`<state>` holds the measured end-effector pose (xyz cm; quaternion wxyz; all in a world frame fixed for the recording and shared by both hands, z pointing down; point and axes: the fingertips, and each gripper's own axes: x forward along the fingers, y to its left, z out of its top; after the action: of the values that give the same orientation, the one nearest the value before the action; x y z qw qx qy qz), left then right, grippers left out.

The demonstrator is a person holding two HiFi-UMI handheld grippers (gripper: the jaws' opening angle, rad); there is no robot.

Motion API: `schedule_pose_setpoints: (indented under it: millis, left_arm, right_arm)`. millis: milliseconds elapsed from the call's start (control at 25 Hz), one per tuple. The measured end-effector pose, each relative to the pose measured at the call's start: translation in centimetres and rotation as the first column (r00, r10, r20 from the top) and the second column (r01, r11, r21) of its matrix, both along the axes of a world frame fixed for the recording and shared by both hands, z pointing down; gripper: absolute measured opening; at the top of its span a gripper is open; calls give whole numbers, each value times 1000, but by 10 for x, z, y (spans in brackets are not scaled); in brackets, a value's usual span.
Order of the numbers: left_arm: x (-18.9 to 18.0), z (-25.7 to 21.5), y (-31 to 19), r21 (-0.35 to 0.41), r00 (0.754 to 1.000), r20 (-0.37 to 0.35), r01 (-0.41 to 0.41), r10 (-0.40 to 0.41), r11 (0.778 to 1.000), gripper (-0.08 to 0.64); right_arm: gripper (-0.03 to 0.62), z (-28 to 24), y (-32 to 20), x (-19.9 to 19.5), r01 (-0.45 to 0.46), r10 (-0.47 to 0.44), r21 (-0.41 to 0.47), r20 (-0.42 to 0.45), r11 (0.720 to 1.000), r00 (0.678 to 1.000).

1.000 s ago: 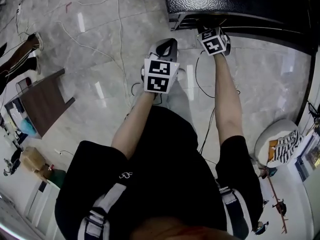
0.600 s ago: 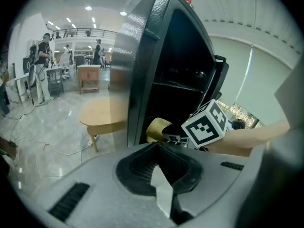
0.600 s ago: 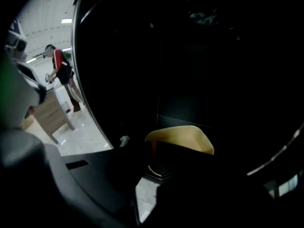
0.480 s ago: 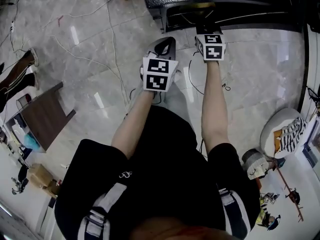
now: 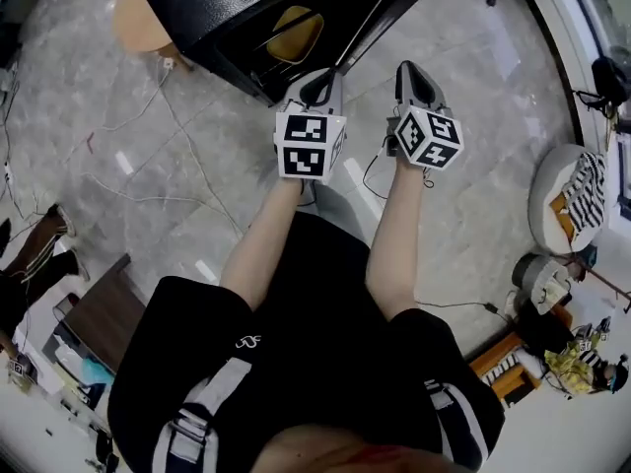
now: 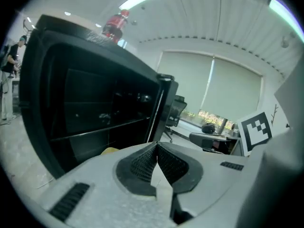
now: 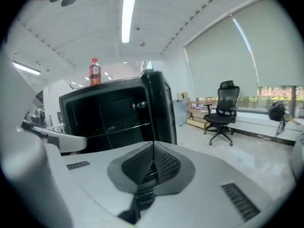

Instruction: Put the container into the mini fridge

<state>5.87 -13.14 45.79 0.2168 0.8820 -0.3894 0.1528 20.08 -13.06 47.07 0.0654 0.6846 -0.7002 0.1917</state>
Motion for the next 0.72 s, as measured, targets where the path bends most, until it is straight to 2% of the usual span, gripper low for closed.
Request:
schedule_pose_setpoints:
  millis: [160,320,520,720]
  left_arm:
    - [54,-40,4,82,993,-45,-102,106,991,6]
    - [105,-85,13,171,977,-86,-179,195,969,6]
    - [171,-160,32,317,933,-148,-269,327,909,6]
    - [208,-213,67,414,887,-173,-329,428,849,6]
  right_arm:
    - [15,-51,47,60,-149,151,103,-10,983,988]
    - [12,-97,87,97,-226,235,189,-31,956,971]
    - [12,-169,131,146,-336,373,330,-57,882,926]
    - [12,-214,176,182,-421,477,382,-62,823,877]
